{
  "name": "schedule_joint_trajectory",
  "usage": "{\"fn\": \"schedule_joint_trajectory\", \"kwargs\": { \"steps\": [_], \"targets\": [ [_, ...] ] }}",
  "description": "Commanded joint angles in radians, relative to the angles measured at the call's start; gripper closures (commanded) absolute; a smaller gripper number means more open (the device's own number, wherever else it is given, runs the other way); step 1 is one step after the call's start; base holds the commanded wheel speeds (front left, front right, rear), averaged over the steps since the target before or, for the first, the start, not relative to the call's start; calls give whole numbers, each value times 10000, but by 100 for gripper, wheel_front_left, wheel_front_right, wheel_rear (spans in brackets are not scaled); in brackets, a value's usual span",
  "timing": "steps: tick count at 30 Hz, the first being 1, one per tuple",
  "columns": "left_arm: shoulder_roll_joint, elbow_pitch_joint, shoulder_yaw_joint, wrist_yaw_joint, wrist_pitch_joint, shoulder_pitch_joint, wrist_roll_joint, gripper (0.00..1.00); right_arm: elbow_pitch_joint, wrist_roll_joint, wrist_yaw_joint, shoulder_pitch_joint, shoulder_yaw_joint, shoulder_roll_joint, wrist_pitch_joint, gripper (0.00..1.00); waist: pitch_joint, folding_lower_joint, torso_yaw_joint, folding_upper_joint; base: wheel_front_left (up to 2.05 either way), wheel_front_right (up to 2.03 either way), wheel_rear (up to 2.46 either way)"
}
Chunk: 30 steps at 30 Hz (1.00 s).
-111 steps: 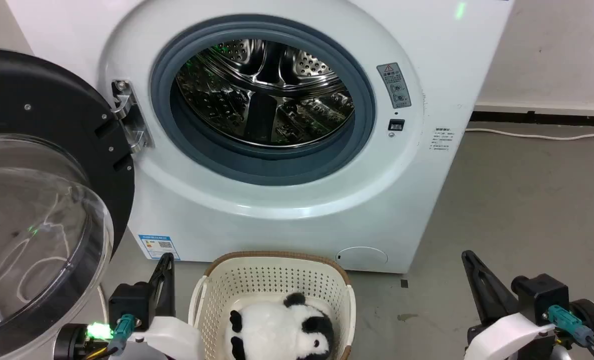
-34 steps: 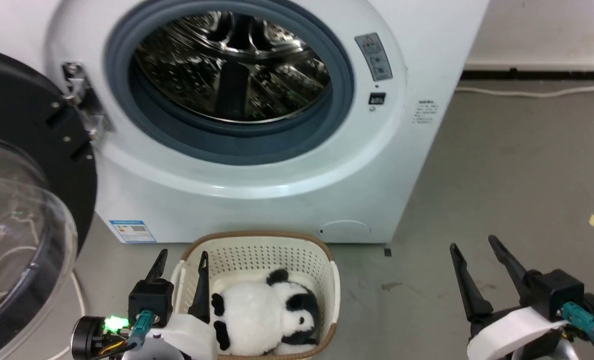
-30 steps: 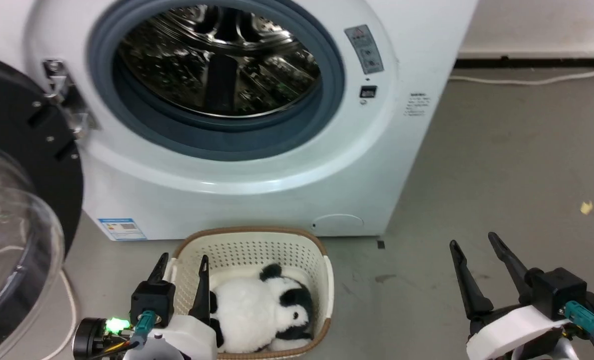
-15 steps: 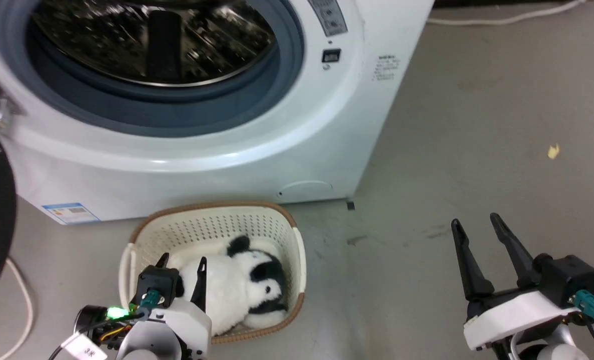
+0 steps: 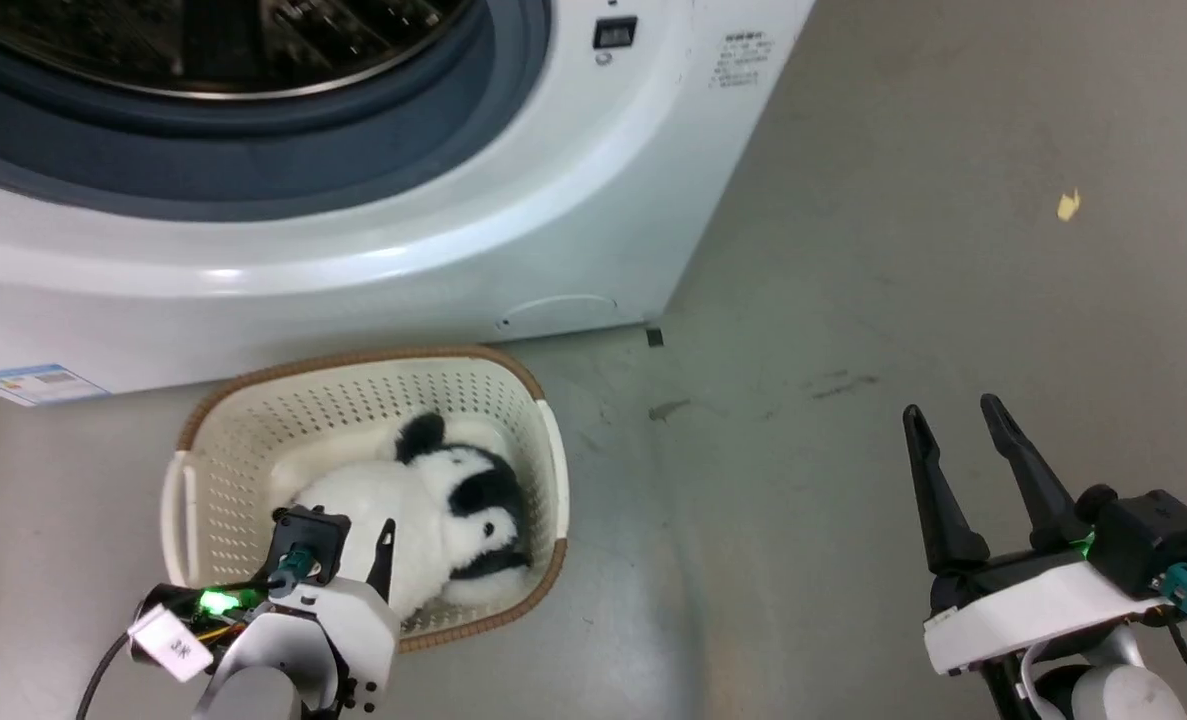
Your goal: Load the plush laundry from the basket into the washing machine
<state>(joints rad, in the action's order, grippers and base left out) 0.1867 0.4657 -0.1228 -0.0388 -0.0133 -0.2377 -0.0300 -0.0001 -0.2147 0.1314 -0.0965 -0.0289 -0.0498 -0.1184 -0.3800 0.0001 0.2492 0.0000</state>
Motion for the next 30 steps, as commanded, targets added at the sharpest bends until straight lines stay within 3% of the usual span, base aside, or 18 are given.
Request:
{"fn": "schedule_joint_trajectory", "kwargs": {
  "steps": [1,16,30],
  "targets": [
    [152,298,-115,-71,-49,-312,-37,0,-57,-165,-3,-209,-11,-2,-125,0,-248,-1,158,0,0,0,0],
    [881,1850,-628,-121,-577,-1574,-79,0,-31,-864,-4,-431,-132,-3,-437,0,-1456,-1,718,0,0,0,0],
    [1611,3494,-1826,-208,-2481,-3703,514,0,-125,-1694,-5,-711,-163,-3,-769,0,-2950,-1,1222,0,0,0,0]
  ]
}}
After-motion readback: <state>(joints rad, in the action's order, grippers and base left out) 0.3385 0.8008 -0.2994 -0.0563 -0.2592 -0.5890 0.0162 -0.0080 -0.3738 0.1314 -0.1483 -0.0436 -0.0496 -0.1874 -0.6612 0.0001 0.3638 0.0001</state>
